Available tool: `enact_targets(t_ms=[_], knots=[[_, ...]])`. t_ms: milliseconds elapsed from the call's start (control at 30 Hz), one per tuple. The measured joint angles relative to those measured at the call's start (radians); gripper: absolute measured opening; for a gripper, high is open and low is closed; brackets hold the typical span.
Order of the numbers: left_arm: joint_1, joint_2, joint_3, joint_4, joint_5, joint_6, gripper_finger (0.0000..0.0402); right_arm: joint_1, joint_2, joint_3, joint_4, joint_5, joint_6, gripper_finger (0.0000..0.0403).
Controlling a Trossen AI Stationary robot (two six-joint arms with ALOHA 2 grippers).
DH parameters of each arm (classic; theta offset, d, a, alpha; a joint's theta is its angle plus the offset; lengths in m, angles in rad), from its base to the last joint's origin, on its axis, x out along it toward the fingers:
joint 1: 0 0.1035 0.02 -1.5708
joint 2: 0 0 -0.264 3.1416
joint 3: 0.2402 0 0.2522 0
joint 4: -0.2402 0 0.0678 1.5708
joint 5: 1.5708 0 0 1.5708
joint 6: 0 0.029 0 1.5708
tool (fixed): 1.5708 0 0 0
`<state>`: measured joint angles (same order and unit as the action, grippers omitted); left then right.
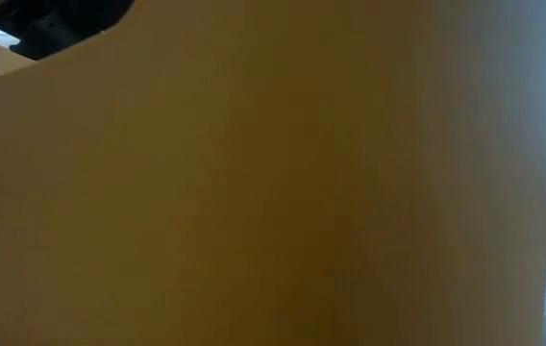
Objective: Sort Maruchan noodles
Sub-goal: Put the green noodle pack into the white bin
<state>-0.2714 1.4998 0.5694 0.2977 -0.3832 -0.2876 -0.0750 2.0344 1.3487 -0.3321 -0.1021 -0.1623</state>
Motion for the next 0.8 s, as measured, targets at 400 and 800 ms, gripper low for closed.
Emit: enact_targets(t_ms=[400, 800], knots=[[0.000, 0.000, 0.000, 0.005, 0.000, -0.019, 0.0107, -0.003, 0.001, -0.001, 0.051, 0.081, 0.055, 0.0001], [0.000, 0.000, 0.000, 0.005, 0.011, -0.073, 0.0107, 0.009, 0.007, 0.162, -0.195, 0.030, 0.165, 0.0074]])
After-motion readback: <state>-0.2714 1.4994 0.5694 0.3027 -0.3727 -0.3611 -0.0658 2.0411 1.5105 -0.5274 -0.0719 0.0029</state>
